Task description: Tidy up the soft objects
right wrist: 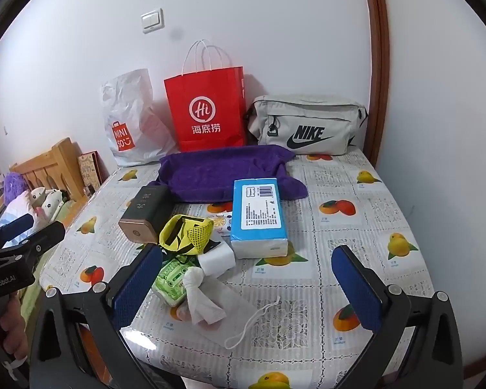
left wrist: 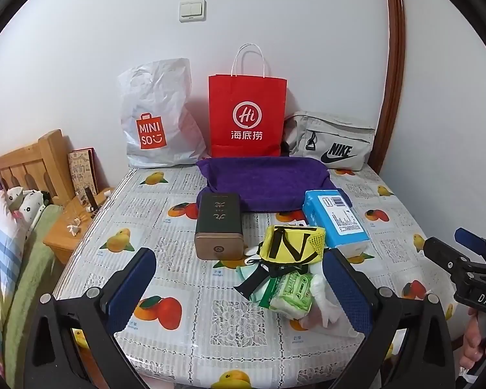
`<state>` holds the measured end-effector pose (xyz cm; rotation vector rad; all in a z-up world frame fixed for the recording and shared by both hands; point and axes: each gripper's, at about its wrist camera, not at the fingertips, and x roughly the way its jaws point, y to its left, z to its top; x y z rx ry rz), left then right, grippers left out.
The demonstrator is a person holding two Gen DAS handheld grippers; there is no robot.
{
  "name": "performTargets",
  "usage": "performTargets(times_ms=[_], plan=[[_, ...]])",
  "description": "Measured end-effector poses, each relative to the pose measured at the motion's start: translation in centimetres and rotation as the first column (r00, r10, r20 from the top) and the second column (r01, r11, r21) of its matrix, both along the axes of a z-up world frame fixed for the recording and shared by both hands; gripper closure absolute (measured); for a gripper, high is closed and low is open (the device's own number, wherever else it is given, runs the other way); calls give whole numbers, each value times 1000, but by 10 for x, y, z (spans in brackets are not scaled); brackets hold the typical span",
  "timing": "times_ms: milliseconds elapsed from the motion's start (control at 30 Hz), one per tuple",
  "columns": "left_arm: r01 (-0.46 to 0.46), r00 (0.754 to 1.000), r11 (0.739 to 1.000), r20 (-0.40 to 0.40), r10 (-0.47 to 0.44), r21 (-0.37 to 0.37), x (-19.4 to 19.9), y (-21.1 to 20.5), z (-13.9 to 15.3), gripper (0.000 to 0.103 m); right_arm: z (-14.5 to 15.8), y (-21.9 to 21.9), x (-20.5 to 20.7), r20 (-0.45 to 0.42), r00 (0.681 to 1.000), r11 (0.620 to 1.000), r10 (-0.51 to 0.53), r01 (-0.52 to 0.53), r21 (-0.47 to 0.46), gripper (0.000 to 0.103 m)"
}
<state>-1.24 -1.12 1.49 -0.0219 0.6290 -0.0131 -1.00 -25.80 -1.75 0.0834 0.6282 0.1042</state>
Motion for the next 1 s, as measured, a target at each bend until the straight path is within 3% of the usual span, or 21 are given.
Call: performTargets(times_ms=[1000], plan=[[-1,1000,1000,7,1,-4,-3,3,2,0,2,4,-10,19,1000,1000,10,-10,2,0]])
